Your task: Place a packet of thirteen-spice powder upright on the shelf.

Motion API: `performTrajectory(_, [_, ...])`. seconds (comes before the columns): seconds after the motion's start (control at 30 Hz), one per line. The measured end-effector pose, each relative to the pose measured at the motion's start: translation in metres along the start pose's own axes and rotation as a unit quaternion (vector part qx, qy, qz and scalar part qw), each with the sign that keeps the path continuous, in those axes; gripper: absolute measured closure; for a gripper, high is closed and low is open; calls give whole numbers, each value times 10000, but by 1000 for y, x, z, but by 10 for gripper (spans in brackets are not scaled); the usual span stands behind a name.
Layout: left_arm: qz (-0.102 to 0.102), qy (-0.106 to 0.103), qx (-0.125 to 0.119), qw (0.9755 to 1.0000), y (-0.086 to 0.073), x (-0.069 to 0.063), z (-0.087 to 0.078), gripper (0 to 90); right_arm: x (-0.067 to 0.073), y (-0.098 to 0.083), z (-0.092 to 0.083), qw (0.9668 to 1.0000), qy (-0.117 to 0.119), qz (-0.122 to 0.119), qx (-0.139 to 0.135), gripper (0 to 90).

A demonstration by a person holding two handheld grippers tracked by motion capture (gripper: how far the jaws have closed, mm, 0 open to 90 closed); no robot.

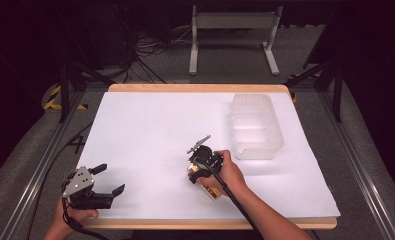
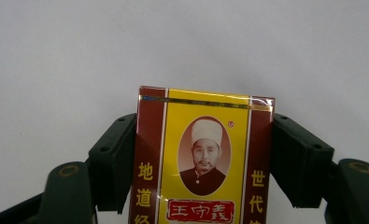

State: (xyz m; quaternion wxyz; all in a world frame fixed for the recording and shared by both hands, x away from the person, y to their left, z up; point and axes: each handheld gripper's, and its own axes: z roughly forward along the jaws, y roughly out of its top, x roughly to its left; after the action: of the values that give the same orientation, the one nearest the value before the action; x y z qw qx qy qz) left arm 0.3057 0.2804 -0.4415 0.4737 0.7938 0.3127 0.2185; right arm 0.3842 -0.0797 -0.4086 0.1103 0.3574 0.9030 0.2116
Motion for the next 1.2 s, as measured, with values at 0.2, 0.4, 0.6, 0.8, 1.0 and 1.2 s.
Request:
performTrajectory(0.2, [-4,14,9,10000,0,0,0,78,-4,-5,-17,9993,39,63,-361,321])
performTrajectory(0.4, [-19,16,-10,10000,0,0,-1,78,-9,-12,-30,9977,161,135,-647,324])
performTrajectory(0.6, [-76,17,-34,10000,0,0,-1,78,-15,-23,-42,9950,171,165,-971,324])
performTrajectory(0.8, [-89,27,-34,10000,0,1,-1,78,-19,-32,-52,9920,93,160,-1250,324])
performTrajectory(1.0, [-97,26,-29,9999,0,1,0,78,-22,-35,-63,9880,-121,139,-1531,324])
performTrajectory(1.2, [-102,39,-37,9999,0,1,-1,78,-27,-36,-70,9847,-210,203,-1721,323])
